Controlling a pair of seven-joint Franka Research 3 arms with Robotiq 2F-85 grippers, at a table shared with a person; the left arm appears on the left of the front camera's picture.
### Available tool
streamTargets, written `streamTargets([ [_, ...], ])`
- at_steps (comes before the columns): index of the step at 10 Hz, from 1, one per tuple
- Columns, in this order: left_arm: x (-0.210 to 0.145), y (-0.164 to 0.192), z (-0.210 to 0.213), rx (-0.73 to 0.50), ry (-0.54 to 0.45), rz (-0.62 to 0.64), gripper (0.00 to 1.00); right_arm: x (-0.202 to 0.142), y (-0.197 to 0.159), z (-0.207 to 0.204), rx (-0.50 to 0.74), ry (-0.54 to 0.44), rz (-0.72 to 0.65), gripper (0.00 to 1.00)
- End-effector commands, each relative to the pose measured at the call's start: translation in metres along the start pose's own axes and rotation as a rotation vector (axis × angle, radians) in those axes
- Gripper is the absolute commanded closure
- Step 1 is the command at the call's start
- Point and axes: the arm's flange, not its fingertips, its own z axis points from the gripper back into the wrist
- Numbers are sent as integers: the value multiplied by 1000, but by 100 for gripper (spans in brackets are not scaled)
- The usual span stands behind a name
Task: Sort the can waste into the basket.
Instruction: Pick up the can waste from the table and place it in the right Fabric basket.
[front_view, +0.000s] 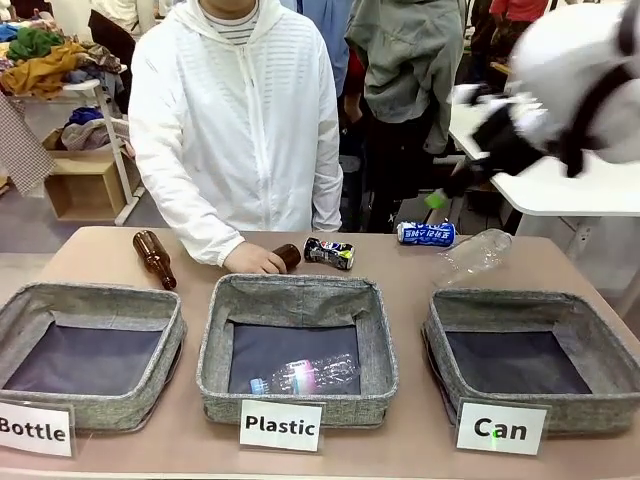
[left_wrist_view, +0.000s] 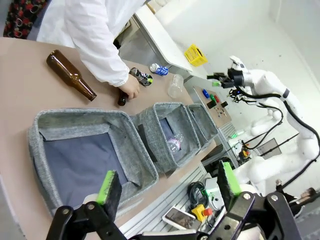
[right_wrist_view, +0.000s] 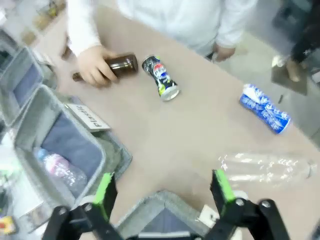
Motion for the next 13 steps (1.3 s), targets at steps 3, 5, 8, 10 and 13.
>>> streamTargets([
  [3, 2, 0, 0, -16, -17, -23, 0, -117, -3, 42, -23, -266, -136, 0],
  [5, 2, 0, 0, -16, -17, -23, 0, -142, -13, 44, 0, -320, -185, 0],
  [8, 2, 0, 0, -16, -17, -23, 0, -122, -27, 58, -3, -283, -219, 0],
  [10, 2, 0, 0, -16, -17, -23, 0, -123, -28, 49, -4, -280, -213, 0],
  [13, 2, 0, 0, -16, -17, -23, 0, -57, -18, -3, -71, -151, -58, 0],
])
